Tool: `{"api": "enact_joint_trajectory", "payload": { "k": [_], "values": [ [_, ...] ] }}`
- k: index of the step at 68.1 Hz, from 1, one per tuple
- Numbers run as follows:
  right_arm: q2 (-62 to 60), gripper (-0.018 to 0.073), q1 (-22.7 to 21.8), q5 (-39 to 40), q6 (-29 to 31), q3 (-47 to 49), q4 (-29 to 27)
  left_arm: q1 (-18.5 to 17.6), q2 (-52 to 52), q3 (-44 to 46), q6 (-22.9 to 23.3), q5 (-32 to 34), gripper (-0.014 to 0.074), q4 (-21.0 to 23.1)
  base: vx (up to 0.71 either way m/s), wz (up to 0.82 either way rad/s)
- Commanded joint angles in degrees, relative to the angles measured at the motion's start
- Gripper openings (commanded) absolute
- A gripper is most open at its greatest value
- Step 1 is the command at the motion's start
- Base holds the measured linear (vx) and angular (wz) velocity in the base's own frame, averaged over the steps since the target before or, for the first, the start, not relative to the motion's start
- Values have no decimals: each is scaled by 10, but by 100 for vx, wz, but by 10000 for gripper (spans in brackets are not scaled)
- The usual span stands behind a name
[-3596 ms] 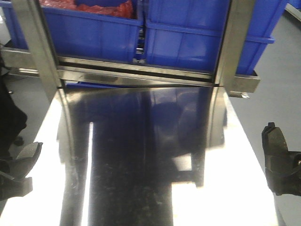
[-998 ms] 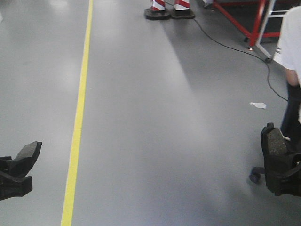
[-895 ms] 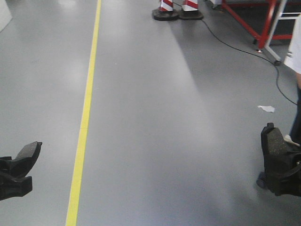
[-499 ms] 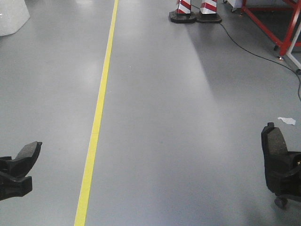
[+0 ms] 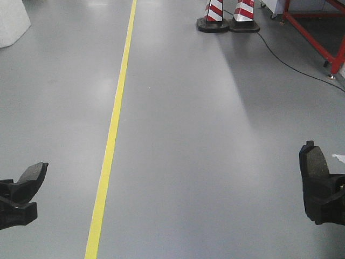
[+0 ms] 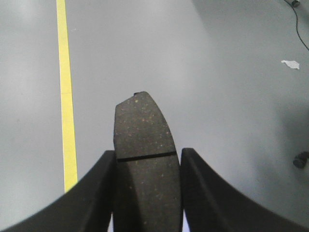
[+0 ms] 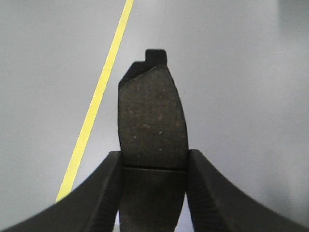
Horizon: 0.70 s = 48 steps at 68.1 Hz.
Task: Move and align brake pads A on conveyor
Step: 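Drive forward along the yellow floor line carrying both brake pads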
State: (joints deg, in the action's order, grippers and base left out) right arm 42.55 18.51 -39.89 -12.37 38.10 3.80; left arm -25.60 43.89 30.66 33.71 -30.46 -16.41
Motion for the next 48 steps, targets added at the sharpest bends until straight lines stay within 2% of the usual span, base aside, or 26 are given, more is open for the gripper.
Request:
{"api": "enact_joint_trajectory", "payload": {
  "k": [1, 48],
  "values": [
    [-3, 25, 0, 46, 2, 17, 4, -4, -2, 17, 3, 42, 114, -6, 44, -1],
    [-3, 25, 0, 46, 2, 17, 4, -4, -2, 17, 3, 43, 114, -6, 49, 5]
  ]
}}
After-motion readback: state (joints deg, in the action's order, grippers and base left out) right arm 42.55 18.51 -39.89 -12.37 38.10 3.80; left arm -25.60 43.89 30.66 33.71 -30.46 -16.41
